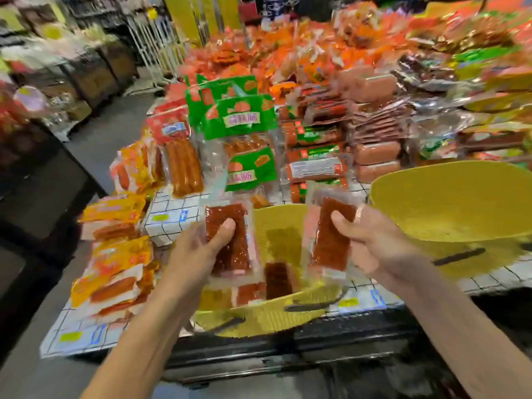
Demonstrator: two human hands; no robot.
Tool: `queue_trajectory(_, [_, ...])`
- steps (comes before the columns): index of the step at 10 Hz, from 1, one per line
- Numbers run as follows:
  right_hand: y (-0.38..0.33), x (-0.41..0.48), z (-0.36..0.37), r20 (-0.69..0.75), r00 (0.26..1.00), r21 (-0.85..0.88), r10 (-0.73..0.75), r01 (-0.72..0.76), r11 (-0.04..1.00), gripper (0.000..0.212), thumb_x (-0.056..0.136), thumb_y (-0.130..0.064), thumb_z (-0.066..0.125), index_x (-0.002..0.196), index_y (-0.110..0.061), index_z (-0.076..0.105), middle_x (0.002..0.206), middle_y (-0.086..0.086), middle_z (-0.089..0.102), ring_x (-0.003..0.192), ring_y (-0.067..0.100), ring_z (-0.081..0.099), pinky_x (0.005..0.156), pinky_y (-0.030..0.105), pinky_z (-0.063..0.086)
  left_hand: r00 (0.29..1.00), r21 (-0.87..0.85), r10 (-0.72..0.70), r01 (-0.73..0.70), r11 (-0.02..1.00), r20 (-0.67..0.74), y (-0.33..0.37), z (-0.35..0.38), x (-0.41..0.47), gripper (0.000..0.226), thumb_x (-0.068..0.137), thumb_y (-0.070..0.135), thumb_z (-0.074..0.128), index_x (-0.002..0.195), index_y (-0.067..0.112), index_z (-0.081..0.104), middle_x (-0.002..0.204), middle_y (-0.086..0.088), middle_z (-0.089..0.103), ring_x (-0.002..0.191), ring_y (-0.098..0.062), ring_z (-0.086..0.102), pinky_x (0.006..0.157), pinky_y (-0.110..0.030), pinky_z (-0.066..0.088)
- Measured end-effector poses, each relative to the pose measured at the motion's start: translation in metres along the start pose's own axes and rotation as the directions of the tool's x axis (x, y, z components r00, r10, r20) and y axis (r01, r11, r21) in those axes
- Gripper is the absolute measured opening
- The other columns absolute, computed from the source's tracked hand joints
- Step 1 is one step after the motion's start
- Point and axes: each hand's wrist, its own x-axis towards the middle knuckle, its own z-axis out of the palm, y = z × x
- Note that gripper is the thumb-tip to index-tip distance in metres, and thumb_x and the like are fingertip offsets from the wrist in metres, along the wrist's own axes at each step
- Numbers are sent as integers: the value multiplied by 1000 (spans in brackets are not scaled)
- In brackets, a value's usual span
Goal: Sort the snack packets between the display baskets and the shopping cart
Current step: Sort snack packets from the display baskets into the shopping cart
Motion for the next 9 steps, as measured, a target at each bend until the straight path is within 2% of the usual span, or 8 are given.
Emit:
queue_trajectory(1, [18,50,36,-127,987,-224,96,-122,967,26,93,1,50,112,-13,60,102,9,69,79,9,68,70,27,56,995,96,-69,75,993,-66,-15,-31,42,13,94,18,57,87,12,66,68,0,72,61,-16,68,60,-39,59])
queue_trajectory(2, [57,91,49,-237,939,-405,249,-328,853,30,95,6,45,121,-6,55,107,20,65,94,27,64,82,44,55,974,211,-202,219,953,-101,-47,-29,76,10,97,11,54,91,7,62,89,-18,68,86,-32,66,83,-57,53])
queue_trajectory(3, [96,117,51,-316,883,-554,347,-469,688,31,95,11,39,124,9,52,91,12,58,77,25,52,71,37,47,942,315,-327,334,888,-79,-81,-15,100,13,98,11,51,108,6,57,115,-22,64,108,-38,61,91,-53,50])
queue_trajectory(4, [120,121,49,-348,834,-643,429,-545,538,25,94,12,36,86,5,59,75,10,57,61,14,55,64,27,47,924,519,-374,361,775,-84,-107,1,109,33,100,18,48,128,2,51,131,-17,57,120,-30,56,98,-35,45])
queue_trajectory(5, [137,124,44,-389,822,-678,417,-561,474,26,92,15,35,81,2,54,80,14,56,61,16,57,62,27,42,890,644,-421,426,636,-173,-122,12,106,44,100,25,48,136,1,40,139,-16,48,129,-29,47,104,-31,37])
queue_trajectory(6, [142,128,38,-461,828,-797,320,-545,261,16,96,-2,45,106,-4,56,103,15,61,92,22,60,68,22,42,847,659,-456,510,553,-273,-122,18,104,57,98,30,51,139,-1,29,144,-18,34,134,-29,36,109,-33,29])
queue_trajectory(7, [141,129,37,-489,781,-756,389,-602,259,12,97,-2,42,100,-8,51,84,8,58,75,18,57,60,22,46,789,693,-556,554,462,-261,-121,12,103,53,102,31,42,142,0,29,146,-18,31,134,-30,34,109,-34,29])
queue_trajectory(9, [129,129,41,-451,726,-635,520,-670,385,31,96,2,43,127,2,46,122,25,58,112,35,58,98,45,47,755,549,-644,593,589,-124,-123,6,105,38,106,21,30,134,0,45,129,-19,57,118,-29,58,99,-33,48])
